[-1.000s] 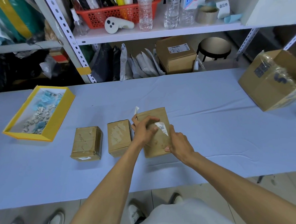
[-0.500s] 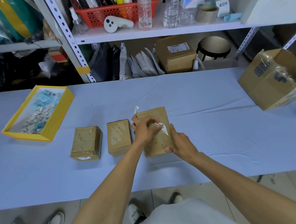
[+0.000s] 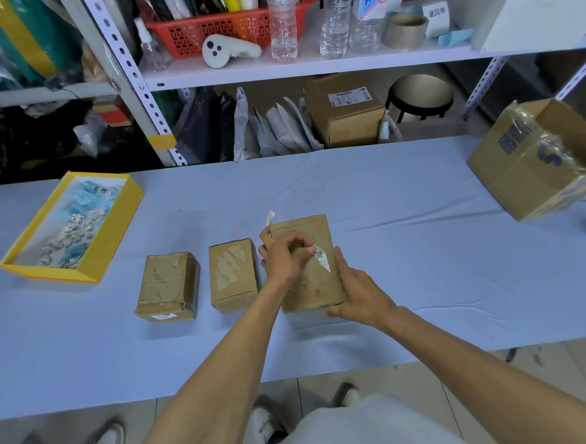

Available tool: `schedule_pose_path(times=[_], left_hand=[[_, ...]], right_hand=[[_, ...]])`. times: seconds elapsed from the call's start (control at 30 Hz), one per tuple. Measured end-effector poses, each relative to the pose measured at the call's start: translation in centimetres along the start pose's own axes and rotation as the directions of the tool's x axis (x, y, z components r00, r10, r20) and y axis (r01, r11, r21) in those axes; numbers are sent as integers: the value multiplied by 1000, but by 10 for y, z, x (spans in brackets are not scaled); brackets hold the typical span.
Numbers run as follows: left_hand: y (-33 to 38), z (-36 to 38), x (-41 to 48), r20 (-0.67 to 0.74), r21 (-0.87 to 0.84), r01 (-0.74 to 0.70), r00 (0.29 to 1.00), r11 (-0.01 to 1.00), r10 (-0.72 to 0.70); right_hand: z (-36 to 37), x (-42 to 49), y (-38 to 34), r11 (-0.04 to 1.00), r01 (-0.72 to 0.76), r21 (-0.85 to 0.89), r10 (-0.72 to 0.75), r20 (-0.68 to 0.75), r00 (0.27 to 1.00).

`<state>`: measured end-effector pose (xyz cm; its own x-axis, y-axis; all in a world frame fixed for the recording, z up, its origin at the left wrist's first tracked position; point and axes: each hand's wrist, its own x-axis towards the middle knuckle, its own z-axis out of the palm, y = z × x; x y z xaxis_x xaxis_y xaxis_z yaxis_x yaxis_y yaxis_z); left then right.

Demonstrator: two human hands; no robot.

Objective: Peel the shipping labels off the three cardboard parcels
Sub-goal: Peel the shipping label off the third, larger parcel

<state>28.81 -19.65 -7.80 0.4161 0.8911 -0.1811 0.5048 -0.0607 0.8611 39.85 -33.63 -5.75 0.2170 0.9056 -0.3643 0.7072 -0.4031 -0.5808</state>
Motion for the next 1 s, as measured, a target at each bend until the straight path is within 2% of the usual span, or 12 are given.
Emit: schedule_pose_path(times=[0.2, 0.6, 0.77, 1.0], left_hand=[[-1, 0, 2, 0, 6, 10, 1000, 1000, -10], [-1, -10, 0, 60, -45, 9, 998, 999, -6], [21, -20, -12, 152, -95, 10, 988, 995, 4], [20, -28, -14, 153, -112, 40, 988, 993, -23]], right_hand=[[5, 3, 10, 998, 67, -18, -67, 3, 998], [8, 3, 9, 998, 51, -40, -52, -16, 999], [7, 7, 7, 1000, -7, -8, 7, -53, 999], [9, 8, 8, 1000, -3, 0, 3, -64, 998]])
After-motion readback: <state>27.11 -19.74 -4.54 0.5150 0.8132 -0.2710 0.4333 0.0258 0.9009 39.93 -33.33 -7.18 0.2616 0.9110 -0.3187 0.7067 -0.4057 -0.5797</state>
